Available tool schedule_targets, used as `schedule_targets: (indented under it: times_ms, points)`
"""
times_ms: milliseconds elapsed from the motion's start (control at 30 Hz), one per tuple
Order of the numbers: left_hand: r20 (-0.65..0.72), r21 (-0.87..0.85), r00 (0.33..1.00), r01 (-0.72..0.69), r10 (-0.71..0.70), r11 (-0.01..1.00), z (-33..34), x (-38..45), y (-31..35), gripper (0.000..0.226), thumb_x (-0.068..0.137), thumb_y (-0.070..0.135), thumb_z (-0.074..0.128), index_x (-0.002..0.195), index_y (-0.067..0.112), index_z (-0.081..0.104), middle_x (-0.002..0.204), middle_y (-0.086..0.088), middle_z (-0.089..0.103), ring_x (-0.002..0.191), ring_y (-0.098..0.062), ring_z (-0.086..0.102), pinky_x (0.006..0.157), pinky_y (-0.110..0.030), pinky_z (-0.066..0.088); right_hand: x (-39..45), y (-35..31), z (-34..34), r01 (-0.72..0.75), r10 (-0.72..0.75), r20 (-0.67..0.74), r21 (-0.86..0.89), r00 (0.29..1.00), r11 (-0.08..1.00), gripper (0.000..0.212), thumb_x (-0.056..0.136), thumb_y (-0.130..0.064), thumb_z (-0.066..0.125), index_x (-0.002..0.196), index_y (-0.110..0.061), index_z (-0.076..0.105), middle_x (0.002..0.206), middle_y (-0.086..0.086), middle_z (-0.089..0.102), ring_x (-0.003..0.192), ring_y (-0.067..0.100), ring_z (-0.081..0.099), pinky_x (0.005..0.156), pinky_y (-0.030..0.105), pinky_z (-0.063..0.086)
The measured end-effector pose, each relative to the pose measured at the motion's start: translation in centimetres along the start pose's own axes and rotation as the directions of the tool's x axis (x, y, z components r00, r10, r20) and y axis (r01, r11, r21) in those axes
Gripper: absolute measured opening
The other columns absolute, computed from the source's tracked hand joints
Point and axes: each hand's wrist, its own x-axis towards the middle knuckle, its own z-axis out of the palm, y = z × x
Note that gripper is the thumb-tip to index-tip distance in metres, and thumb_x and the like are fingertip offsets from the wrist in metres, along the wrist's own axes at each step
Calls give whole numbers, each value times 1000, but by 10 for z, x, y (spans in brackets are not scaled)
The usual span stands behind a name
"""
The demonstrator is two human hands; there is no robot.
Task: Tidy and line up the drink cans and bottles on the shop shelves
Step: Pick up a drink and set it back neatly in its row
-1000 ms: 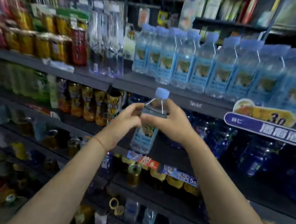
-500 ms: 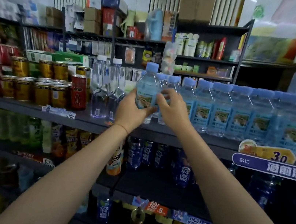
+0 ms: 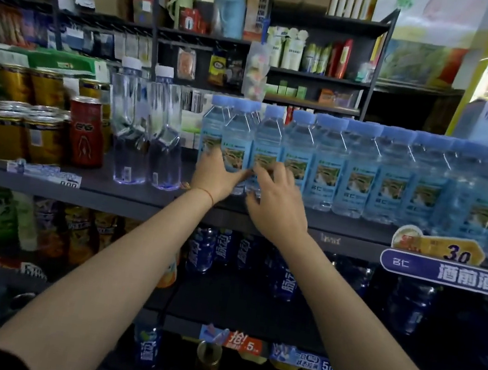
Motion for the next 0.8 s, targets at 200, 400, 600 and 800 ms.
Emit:
schedule_targets:
  times_ms: [200, 400, 600, 800]
  points:
    - [89, 48, 996, -4, 0, 999, -1, 7, -13, 39, 87, 30, 65, 120, 12, 53, 119, -7, 59, 106, -26, 58, 86, -36, 47, 0, 1, 2, 25, -25, -23, -7, 999, 1000, 48, 96, -26, 50, 142, -10, 45, 135, 11, 42, 124, 33, 40, 95, 46, 44]
    - [28, 159, 1000, -10, 6, 987, 5, 5, -12, 49, 90, 33, 64, 132, 14, 47, 130, -9, 60, 116, -31, 59, 96, -47, 50, -2, -1, 1, 33, -34, -30, -16, 999, 999, 49, 96, -26, 48, 142, -9, 44, 137, 13, 41, 124, 33, 39, 94, 45, 44]
    - [-12, 181, 1000, 20, -18, 983, 1, -15, -2, 42, 91, 32, 61, 128, 15, 50, 123, -8, 62, 109, -30, 61, 89, -44, 52, -5, 1, 1, 50, -47, -73, 39, 996, 998, 45, 94, -21, 51, 137, -6, 49, 133, 14, 46, 120, 32, 44, 91, 44, 46]
    - [-300, 131, 927, -193, 224, 972, -11, -109, -13, 14, 89, 19, 56, 84, 12, 68, 90, -1, 62, 88, -20, 57, 74, -35, 47, -54, -15, 13, 282, -207, -452, 103, 868, 954, 13, 85, -9, 48, 78, -6, 59, 75, 9, 57, 66, 29, 53, 52, 38, 42]
